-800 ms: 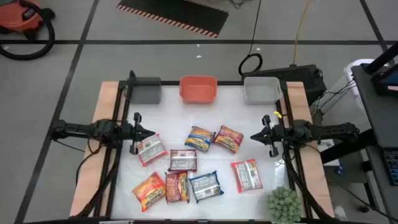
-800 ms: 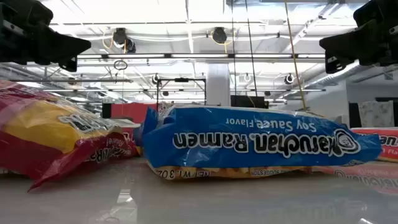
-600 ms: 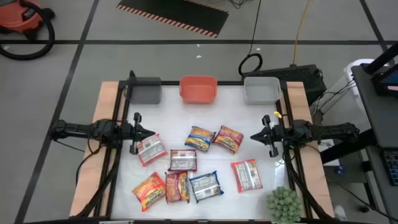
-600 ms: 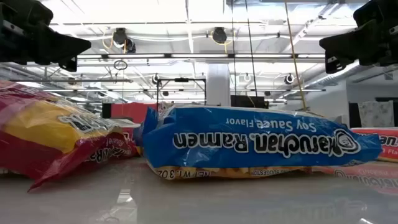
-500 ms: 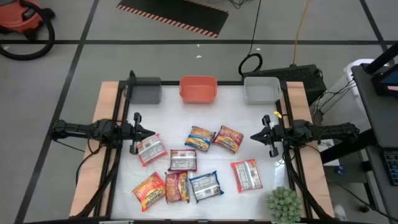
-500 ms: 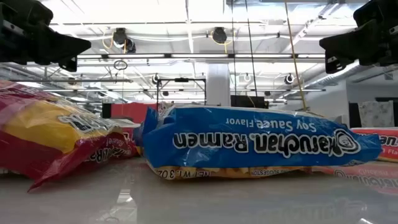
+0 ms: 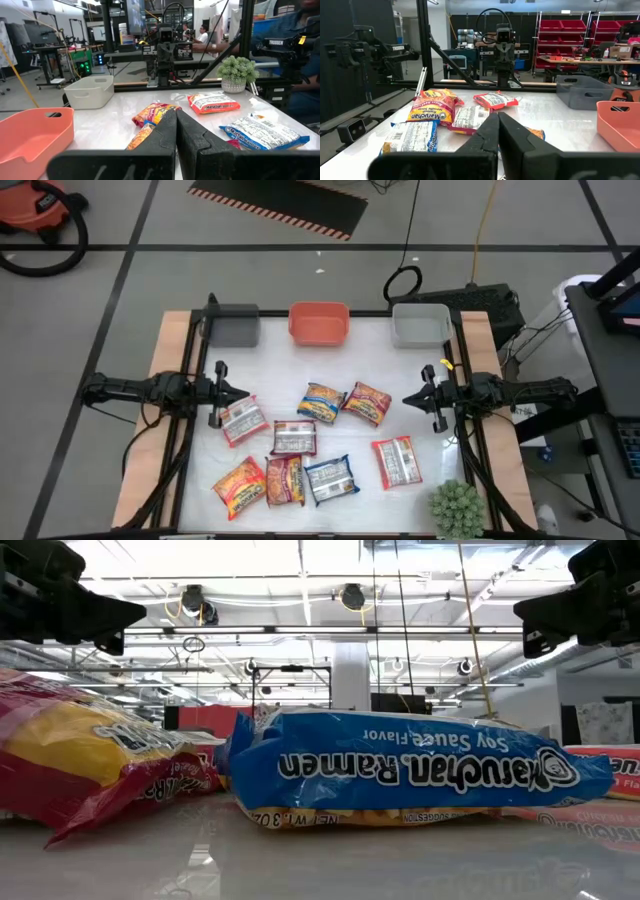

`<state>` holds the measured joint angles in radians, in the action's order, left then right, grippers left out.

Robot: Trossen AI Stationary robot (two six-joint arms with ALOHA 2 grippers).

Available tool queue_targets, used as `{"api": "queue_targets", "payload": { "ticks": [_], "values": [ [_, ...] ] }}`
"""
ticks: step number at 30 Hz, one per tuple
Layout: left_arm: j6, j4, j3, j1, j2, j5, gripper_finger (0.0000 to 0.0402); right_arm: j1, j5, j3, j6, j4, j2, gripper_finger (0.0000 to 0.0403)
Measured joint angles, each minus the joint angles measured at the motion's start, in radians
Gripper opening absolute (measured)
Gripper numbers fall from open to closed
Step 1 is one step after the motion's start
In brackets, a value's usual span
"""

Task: Sort Maruchan noodles

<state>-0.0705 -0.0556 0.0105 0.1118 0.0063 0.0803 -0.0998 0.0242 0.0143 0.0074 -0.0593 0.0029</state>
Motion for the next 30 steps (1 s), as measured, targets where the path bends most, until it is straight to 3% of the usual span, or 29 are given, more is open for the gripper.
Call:
{"api": "queue_targets", "payload": {
  "ticks": [30],
  "values": [
    [0.000,0.000,0.000,0.000,0.000,0.000,0.0001,0.000,0.000,0.000,0.000,0.000,0.000,0.0000]
  ]
}}
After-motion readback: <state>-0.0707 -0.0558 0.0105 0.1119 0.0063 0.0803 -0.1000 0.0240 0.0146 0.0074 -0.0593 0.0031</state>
